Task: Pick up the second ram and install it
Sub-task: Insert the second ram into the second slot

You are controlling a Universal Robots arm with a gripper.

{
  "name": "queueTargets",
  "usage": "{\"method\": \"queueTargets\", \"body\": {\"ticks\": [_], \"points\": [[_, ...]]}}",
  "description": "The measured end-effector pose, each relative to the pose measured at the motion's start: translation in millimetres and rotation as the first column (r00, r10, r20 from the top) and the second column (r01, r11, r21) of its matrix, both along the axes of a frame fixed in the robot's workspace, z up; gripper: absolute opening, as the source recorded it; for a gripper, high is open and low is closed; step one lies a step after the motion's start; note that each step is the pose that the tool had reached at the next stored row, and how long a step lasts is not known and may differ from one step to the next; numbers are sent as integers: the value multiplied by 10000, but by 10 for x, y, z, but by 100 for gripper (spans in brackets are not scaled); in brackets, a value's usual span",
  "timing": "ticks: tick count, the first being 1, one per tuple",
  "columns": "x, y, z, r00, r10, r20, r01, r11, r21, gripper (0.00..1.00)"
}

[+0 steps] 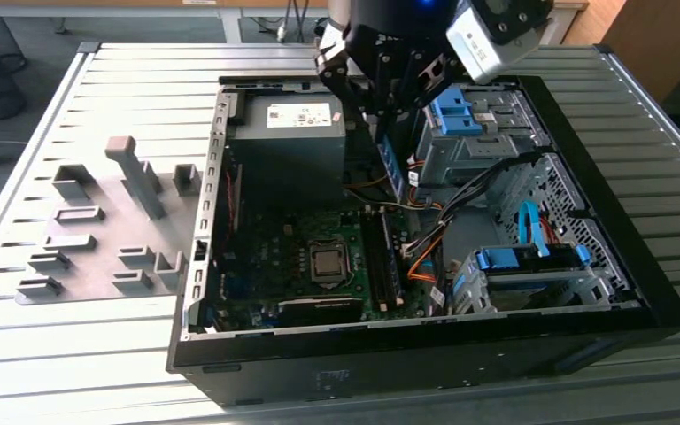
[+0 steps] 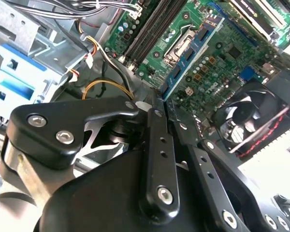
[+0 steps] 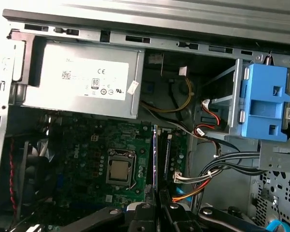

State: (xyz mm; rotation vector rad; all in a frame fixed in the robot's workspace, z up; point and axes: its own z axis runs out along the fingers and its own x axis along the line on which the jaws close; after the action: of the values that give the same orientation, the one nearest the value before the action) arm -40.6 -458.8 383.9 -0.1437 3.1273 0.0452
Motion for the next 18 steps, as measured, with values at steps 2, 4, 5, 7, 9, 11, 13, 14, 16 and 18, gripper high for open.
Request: {"method": "queueTargets", "body": {"ticks": [2, 4, 5, 7, 9, 11, 13, 14, 16, 18], "points": [[14, -1, -36, 10000, -53, 0, 53, 10000, 0, 14], [23, -2, -72, 9999, -110, 0, 110, 9999, 0, 14], [25, -3, -90, 9999, -143, -1, 143, 9999, -1, 14], [25, -6, -127, 9997, -238, 1, 238, 9997, 0, 14], [26, -10, -163, 9995, -328, 2, 328, 9995, 0, 14], [32, -16, -199, 9994, -344, 3, 344, 9994, 1, 14], [41, -24, -236, 9994, -346, 3, 346, 9994, 0, 14], [45, -27, -254, 9994, -346, 2, 346, 9994, -1, 14], [54, -33, -290, 9994, -348, 3, 348, 9994, 0, 14], [62, -38, -326, 9994, -350, 3, 350, 9994, 0, 14]]}}
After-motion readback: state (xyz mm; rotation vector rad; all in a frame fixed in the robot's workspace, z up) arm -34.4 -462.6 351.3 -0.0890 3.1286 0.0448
